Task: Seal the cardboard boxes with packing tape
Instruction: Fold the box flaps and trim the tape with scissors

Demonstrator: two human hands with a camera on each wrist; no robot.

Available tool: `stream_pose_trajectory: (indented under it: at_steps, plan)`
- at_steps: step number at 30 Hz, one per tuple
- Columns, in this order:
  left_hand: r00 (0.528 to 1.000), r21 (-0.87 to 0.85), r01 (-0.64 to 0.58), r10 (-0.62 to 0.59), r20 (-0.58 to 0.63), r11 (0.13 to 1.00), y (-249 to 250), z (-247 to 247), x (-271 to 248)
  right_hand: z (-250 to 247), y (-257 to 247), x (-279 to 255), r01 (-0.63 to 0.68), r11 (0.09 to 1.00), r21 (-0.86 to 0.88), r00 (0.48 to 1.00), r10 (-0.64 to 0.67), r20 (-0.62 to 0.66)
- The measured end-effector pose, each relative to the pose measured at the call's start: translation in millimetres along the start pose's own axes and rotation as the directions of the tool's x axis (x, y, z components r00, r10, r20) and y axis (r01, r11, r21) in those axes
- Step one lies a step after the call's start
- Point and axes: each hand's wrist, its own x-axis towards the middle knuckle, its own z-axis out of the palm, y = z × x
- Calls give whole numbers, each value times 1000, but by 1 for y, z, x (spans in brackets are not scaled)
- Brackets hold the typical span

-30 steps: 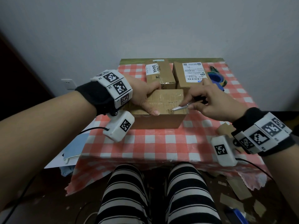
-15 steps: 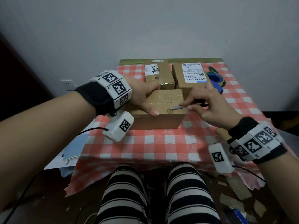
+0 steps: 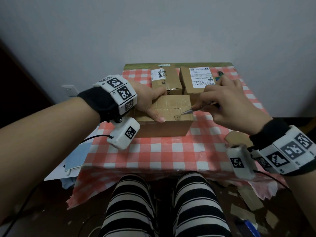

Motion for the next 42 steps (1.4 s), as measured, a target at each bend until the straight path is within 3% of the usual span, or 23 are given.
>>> stream_pose_trajectory:
  at_steps: [22,25,29,32,35,42]
  plan:
    - [1000,0,12,-12,21,1000,4,-1,-4,-7,-21,17,213,932,-293,977,-198,80]
    - [1000,-9,10,-9,14,1000,3,0,-2,-7,-21,19,191,963,-191,977,-168,133]
    - [1000,-5,7,-7,13,1000,2,0,-1,0,-7,18,32,999,42,985,-39,171]
    - [1000,-7,2,-2,20,1000,2,-1,0,4,0,11,-82,961,264,981,32,189]
    - [1000,-15,-2,2,20,1000,1,-1,2,7,-2,6,-116,893,434,985,49,163]
    - [1000,-27,-4,5,24,1000,1,-2,1,18,2,0,-199,827,525,978,132,162]
